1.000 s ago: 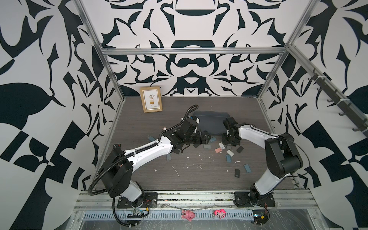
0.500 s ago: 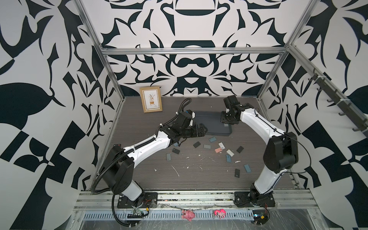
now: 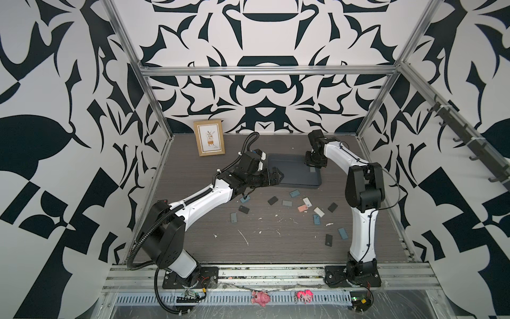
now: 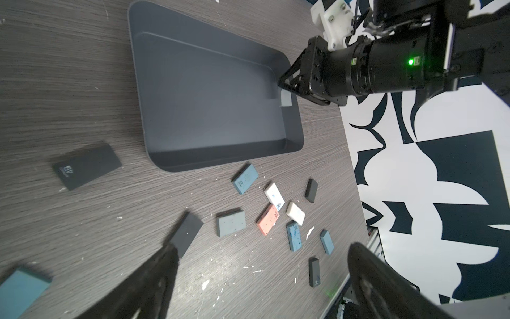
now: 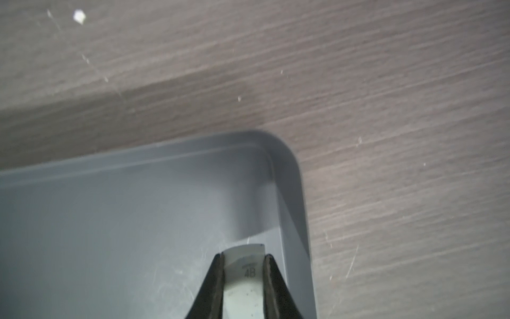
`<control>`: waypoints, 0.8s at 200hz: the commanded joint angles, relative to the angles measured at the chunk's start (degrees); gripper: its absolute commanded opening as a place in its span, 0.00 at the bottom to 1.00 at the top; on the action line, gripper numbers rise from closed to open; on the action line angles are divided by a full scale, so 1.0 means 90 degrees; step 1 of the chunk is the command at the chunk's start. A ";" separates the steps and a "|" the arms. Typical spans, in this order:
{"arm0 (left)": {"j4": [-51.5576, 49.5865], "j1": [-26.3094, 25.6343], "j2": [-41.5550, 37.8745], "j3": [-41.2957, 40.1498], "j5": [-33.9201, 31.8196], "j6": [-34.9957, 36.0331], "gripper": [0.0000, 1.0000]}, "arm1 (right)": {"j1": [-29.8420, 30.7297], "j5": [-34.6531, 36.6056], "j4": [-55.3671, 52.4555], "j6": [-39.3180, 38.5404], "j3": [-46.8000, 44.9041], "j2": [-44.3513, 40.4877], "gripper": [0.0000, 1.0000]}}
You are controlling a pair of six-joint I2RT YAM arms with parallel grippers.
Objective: Put the eraser in the storage box
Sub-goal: Place the eraser in the storage box.
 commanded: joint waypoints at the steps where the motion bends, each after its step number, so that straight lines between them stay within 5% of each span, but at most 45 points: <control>1: 0.0069 0.0098 0.0156 0.0172 0.0126 0.0045 0.99 | -0.0061 -0.0036 -0.0088 -0.0070 0.0449 0.0037 0.20; 160: 0.0063 0.0214 0.0412 0.0299 0.0218 0.0062 0.99 | -0.0151 0.0323 -0.0048 -0.0284 0.0995 0.0785 0.31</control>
